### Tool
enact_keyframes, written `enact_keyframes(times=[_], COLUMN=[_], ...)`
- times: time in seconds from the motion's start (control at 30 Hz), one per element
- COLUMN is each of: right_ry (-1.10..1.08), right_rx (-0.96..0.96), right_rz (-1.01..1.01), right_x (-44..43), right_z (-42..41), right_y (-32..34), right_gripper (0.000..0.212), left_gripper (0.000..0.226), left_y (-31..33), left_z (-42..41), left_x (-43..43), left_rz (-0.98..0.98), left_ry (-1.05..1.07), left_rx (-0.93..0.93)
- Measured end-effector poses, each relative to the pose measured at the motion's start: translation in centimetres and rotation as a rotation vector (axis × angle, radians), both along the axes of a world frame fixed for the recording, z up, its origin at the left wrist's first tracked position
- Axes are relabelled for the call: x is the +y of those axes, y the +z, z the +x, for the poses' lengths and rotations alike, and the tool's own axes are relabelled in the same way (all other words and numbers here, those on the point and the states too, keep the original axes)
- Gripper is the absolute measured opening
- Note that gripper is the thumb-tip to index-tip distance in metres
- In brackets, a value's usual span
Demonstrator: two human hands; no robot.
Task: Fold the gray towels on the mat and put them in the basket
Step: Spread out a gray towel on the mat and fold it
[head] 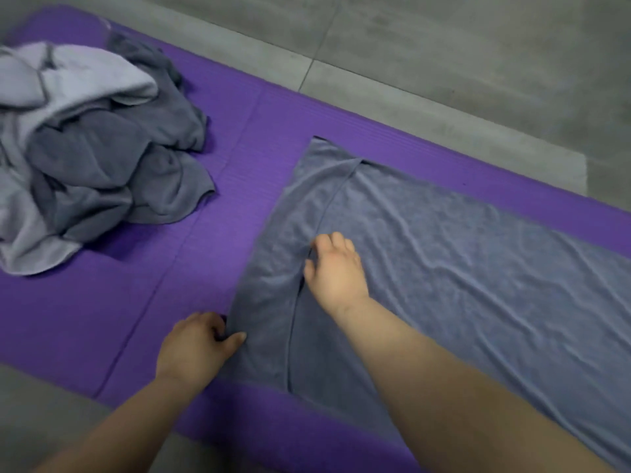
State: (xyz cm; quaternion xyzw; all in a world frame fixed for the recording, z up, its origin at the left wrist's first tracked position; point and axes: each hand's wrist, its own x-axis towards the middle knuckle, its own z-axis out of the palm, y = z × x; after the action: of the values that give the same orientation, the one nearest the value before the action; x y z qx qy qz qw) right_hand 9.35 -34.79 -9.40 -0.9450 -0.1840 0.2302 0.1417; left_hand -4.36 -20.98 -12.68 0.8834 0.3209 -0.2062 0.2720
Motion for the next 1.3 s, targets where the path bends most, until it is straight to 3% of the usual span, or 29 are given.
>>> enact_keyframes(times=[0.13, 0.27, 0.37, 0.47, 0.57, 0.67, 0.73, 0.83, 0.93, 1.1, 1.3], right_ry=[-0.054, -0.096, 0.058, 0.125, -0.095, -0.389, -0.534, -0.632, -0.605, -0.673, -0.777], right_rx=[0.182, 0.213, 0.076, -0.047, 0.032, 0.158, 0.201, 0.195, 0.148, 0.104, 0.195], right_rz=[0.179, -0.006, -0.195, -0.172, -0.005, 0.242, 0.436, 0.560, 0.596, 0.646, 0.755], right_x=[5.7, 8.2, 8.5, 7.4, 5.2, 2.6, 0.6, -3.7, -10.3, -22.1, -36.5], right_z=[1.0, 1.2, 0.5, 0.5, 2.1, 3.8, 4.9, 7.2, 8.8, 9.0, 6.6], right_y=[-0.1, -0.9, -1.9, -2.3, -1.4, -0.2, 0.8, 2.9, 5.2, 7.7, 8.8], right_gripper=[0.056, 0.083, 0.067, 0.051, 0.048, 0.031, 0.015, 0.028, 0.037, 0.033, 0.032], left_gripper=[0.039, 0.037, 0.036, 0.032, 0.029, 0.027, 0.023, 0.021, 0.021, 0.020, 0.024], left_y=[0.4, 1.2, 1.3, 2.1, 4.1, 6.1, 7.0, 7.9, 9.0, 11.7, 15.0], left_z=[-0.3, -1.4, -2.3, -2.4, -1.8, -0.5, 0.8, 2.4, 3.8, 6.7, 8.9], left_x=[0.4, -0.1, -0.6, -0.3, -1.3, -3.9, -5.8, -8.6, -11.8, -18.5, -28.8], left_rz=[-0.124, -0.326, -0.395, -0.441, -0.490, -0.631, -0.687, -0.685, -0.757, -0.841, -0.779], left_ry=[0.074, 0.102, 0.055, 0.100, 0.170, 0.147, 0.073, -0.042, -0.084, -0.060, -0.382], left_rx=[-0.094, -0.160, -0.167, -0.245, -0.364, -0.466, -0.519, -0.581, -0.575, -0.524, -0.388])
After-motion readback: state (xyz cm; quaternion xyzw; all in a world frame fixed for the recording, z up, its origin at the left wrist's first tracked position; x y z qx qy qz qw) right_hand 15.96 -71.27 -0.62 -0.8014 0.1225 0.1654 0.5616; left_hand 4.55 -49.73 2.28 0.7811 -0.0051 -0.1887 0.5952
